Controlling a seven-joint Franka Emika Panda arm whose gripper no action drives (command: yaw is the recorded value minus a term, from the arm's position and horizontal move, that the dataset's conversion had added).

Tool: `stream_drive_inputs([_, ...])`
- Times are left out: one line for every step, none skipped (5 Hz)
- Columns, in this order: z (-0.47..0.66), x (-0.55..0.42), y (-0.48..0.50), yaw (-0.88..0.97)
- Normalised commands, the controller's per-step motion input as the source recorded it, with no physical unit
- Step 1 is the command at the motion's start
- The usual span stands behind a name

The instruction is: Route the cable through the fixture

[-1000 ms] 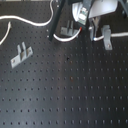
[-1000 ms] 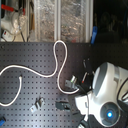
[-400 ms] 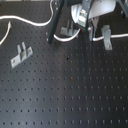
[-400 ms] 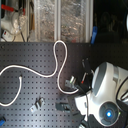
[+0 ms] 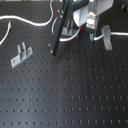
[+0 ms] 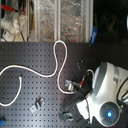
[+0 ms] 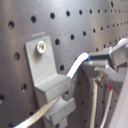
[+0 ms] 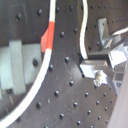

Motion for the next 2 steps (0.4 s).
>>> stream_drive_inputs([-0.12, 0.082, -0.141, -0.52])
stream_drive_inputs([-0.04, 0.096, -0.114, -0.46])
